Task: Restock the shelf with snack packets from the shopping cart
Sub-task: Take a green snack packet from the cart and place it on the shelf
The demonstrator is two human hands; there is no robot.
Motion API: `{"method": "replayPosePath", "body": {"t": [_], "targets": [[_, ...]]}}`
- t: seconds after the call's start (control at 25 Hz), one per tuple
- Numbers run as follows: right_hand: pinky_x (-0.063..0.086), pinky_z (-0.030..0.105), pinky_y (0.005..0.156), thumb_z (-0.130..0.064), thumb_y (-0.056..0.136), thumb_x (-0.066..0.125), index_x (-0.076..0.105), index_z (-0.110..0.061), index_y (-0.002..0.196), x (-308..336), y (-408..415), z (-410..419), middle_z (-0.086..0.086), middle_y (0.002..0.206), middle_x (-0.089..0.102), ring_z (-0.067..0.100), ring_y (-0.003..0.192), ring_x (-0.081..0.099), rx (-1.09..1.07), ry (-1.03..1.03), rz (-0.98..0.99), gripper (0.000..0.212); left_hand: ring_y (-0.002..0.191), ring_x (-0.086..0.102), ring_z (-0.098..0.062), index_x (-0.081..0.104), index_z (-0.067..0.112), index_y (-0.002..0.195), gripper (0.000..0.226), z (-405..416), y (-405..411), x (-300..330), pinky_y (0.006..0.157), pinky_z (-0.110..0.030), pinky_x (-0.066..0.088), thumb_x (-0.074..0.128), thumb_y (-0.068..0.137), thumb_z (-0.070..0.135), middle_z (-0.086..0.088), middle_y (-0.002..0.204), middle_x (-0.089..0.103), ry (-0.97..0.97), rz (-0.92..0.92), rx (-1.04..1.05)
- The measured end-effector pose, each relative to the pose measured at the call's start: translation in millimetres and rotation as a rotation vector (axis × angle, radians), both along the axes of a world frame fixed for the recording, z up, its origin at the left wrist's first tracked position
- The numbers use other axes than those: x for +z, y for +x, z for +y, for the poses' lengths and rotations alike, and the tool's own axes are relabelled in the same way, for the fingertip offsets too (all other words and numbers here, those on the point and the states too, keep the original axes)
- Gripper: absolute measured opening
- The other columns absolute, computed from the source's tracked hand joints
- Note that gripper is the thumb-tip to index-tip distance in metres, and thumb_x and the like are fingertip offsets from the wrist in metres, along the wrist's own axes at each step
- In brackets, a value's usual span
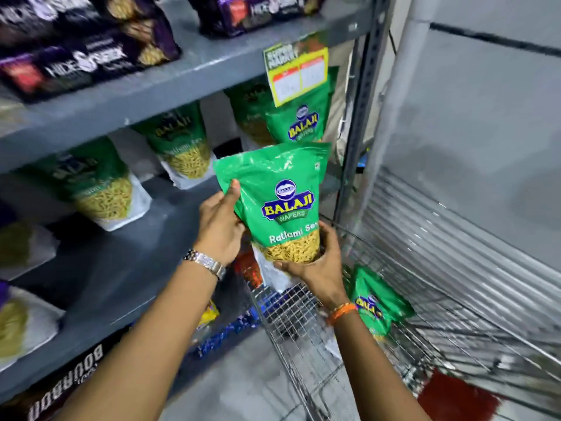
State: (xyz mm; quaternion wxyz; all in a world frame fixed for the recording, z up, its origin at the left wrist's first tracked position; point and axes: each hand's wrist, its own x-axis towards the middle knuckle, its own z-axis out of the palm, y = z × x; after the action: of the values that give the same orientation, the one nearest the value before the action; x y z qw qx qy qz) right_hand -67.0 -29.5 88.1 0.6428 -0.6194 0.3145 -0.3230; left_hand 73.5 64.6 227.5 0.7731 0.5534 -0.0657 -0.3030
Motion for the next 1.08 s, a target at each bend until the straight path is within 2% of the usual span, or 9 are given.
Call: {"method": "replayPosePath", "body": {"t": [0.12,0.24,0.4,0.52,0.6,0.68,0.88,1.0,1.08], "targets": [[0.052,0.027,0.104,-0.012,0.041,0.103,0.042,-0.011,0.138,19,54,-11,0.003,0.131,0.060,0.004,0.117,0.061,0.113,-0.088,-0.008,0.114,0.084,0.073,-0.005,0.068,0.017,0.094,0.013,12,35,23,0.086,-0.031,0.057,0.057,0.099,0.023,0.009,0.092,0.079,-0.047,-0.033,0.072],[0.049,0.047,0.111,-0.023,0.039,0.103,0.040,-0.010,0.140,34,101,-20,0.010,0.137,0.057,0.024,0.127,0.058,0.180,-0.124,0.020,0.120,0.081,0.073,-0.002,0.073,0.018,0.083,0.024,20,62,38,0.090,-0.030,0.056,0.056,0.099,0.024,0.010,0.086,0.079,-0.050,-0.097,0.109],[0.049,0.049,0.109,-0.043,0.032,0.099,0.037,-0.013,0.140,40,145,-25,0.011,0.136,0.059,0.028,0.126,0.059,0.226,-0.176,0.017,0.128,0.086,0.071,-0.005,0.064,0.017,0.091,0.016,24,85,43,0.091,-0.029,0.055,0.053,0.101,0.024,0.006,0.093,0.078,-0.003,-0.157,0.122],[0.051,0.049,0.106,-0.044,0.031,0.097,0.036,-0.014,0.136,31,169,-25,0.010,0.131,0.063,0.027,0.121,0.062,0.259,-0.186,0.030,0.125,0.106,0.067,-0.019,0.062,0.013,0.103,0.015,26,99,37,0.108,-0.040,0.049,0.050,0.102,0.022,-0.011,0.119,0.070,0.024,-0.171,0.139],[0.051,0.049,0.106,-0.038,0.034,0.100,0.036,-0.014,0.135,26,178,-24,0.010,0.131,0.063,0.026,0.121,0.062,0.268,-0.196,0.035,0.122,0.127,0.058,-0.028,0.058,0.004,0.124,0.029,29,107,33,0.116,-0.044,0.041,0.049,0.102,0.022,-0.019,0.139,0.060,0.023,-0.169,0.140],[0.052,0.048,0.106,-0.033,0.036,0.102,0.036,-0.015,0.135,22,183,-24,0.009,0.131,0.062,0.024,0.120,0.062,0.261,-0.224,0.032,0.120,0.128,0.057,-0.028,0.053,0.000,0.134,0.038,30,115,29,0.115,-0.044,0.042,0.047,0.103,0.022,-0.018,0.139,0.060,0.026,-0.168,0.136],[0.051,0.045,0.109,-0.025,0.041,0.103,0.034,-0.016,0.136,21,183,-21,0.008,0.133,0.059,0.024,0.123,0.060,0.271,-0.218,0.039,0.118,0.090,0.070,-0.008,0.069,0.016,0.099,0.015,32,117,23,0.090,-0.030,0.056,0.054,0.100,0.017,0.010,0.090,0.078,0.015,-0.186,0.210],[0.049,0.039,0.111,-0.012,0.046,0.102,0.028,-0.016,0.142,23,159,-33,-0.003,0.134,0.056,0.011,0.123,0.058,0.259,-0.137,0.043,0.121,0.090,0.070,-0.002,0.067,0.006,0.118,0.025,20,101,20,0.080,-0.015,0.055,0.062,0.094,0.010,0.004,0.104,0.075,0.060,-0.262,0.251],[0.042,0.031,0.113,-0.011,0.049,0.101,0.023,-0.021,0.147,23,127,-45,-0.015,0.136,0.049,0.001,0.127,0.051,0.231,-0.094,0.064,0.126,0.102,0.069,-0.008,0.061,0.001,0.128,0.040,16,81,8,0.077,-0.008,0.053,0.069,0.089,0.006,-0.008,0.118,0.070,0.110,-0.241,0.401]]}}
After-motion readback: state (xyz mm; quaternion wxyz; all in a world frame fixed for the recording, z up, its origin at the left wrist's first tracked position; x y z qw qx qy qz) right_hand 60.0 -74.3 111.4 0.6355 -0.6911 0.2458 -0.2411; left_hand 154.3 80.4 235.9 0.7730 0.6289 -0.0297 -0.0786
